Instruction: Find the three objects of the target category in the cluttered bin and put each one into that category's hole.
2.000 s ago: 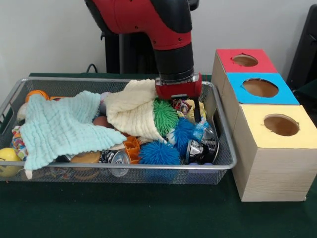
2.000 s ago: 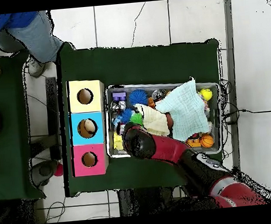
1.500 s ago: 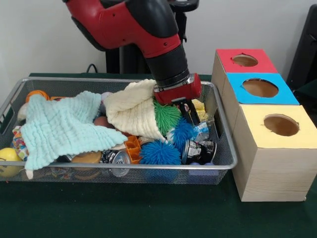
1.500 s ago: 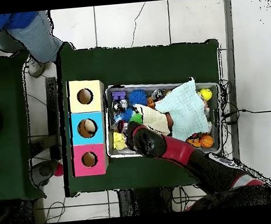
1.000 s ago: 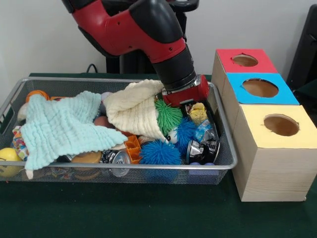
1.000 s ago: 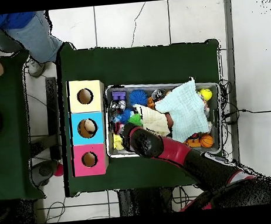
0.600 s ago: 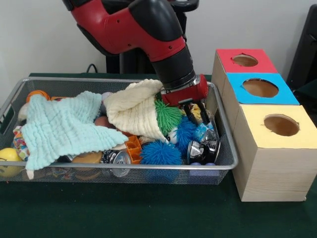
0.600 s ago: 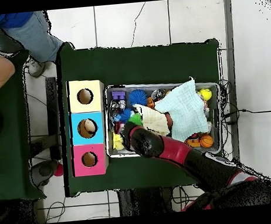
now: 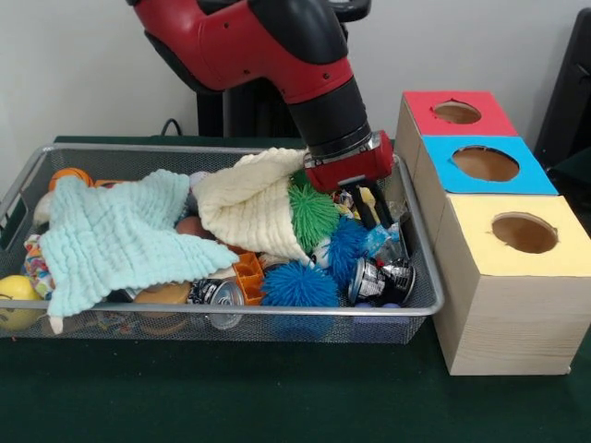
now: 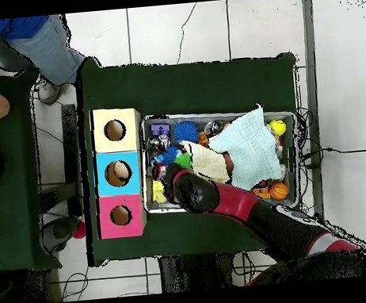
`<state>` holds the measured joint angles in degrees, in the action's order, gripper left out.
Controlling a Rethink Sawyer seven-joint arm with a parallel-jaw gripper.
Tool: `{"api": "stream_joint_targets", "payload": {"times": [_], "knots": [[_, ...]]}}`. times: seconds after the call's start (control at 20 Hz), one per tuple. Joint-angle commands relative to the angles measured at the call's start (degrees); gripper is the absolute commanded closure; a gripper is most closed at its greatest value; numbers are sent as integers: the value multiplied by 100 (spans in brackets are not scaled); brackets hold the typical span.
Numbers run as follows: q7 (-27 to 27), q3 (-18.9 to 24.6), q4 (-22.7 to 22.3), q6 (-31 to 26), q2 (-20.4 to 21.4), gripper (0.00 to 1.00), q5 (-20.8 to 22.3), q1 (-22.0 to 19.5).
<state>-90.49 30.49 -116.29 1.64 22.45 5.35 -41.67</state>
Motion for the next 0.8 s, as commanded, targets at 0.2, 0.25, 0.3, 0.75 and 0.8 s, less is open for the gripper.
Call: {"api": "stream_joint_targets", "payload": {"times": [0.2,0.25,0.3,0.75,0.8], "knots": [[-972,7,-35,-1153,915,100,-476,226],[-934,34,-76,-1343,1079,100,-507,218],[-922,29,-91,-1453,1177,100,-531,225],[-756,-155,13,-2446,1998,100,-530,383],[-725,-202,64,-2507,2041,100,-484,425]]}}
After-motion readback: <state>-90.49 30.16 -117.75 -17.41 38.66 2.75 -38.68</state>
